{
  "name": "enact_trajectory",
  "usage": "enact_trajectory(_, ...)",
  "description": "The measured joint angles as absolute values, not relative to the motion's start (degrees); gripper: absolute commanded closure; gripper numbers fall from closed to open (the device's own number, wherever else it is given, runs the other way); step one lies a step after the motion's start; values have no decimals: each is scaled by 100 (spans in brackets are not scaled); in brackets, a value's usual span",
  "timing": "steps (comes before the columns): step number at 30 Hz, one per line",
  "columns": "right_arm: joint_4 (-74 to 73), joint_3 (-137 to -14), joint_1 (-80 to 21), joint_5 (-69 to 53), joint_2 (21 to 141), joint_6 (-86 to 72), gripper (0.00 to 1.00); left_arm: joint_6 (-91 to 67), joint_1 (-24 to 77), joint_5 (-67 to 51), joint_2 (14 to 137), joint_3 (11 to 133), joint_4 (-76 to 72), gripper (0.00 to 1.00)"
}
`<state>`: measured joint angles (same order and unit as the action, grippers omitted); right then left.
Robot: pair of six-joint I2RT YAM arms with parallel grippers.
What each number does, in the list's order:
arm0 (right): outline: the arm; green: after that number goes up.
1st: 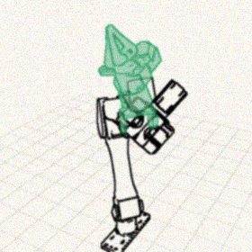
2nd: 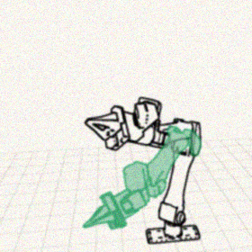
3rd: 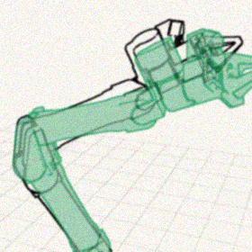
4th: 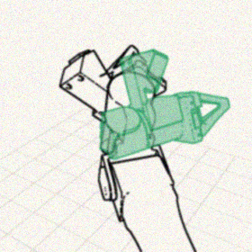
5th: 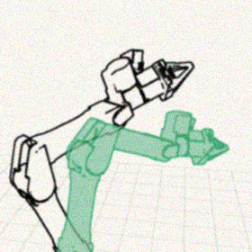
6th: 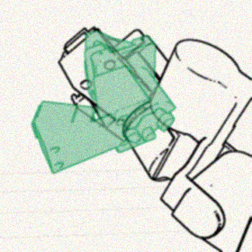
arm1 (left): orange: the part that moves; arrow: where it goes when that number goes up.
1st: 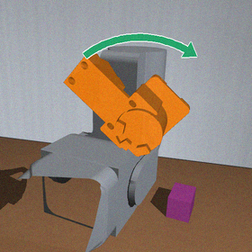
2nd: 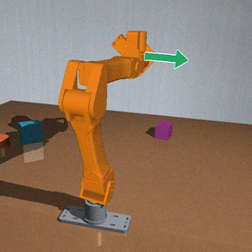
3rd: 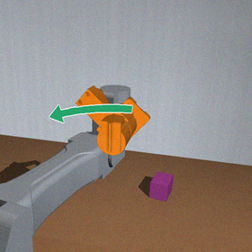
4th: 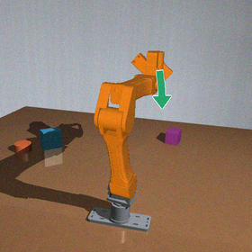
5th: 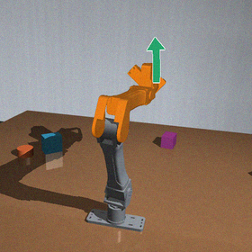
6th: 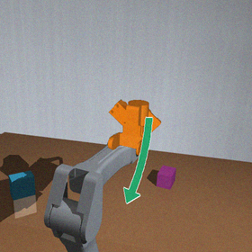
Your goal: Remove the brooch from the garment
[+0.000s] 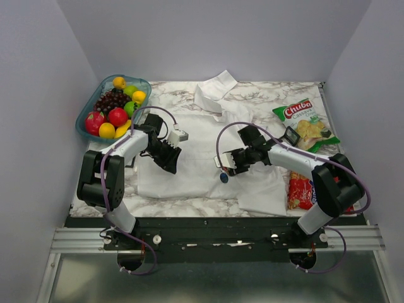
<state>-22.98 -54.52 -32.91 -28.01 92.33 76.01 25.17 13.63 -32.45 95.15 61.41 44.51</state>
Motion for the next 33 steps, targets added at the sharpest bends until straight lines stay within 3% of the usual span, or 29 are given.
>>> enact_trajectory(8, -2617, -5332, -3385, -3083, 9146, 7559, 36, 2434, 1363, -3262, 9515, 6141, 4429, 52)
enact_trajectory(14, -2147, -4969, -3629, -2849, 9109, 7074, 41, 2373, 1363, -3308, 9515, 6139, 4392, 52)
enact_trajectory(18, -1815, -4945, -3675, -2561, 9113, 6851, 49, 2375, 1363, -3319, 9520, 6139, 4386, 52)
enact_trajectory(24, -1444, -4945, -3675, -2147, 9113, 6678, 52, 2373, 1363, -3345, 9631, 6139, 4370, 52)
enact_trajectory(33, -1632, -4956, -3675, -2161, 9102, 6652, 40, 2366, 1363, -3387, 9795, 6141, 4313, 52)
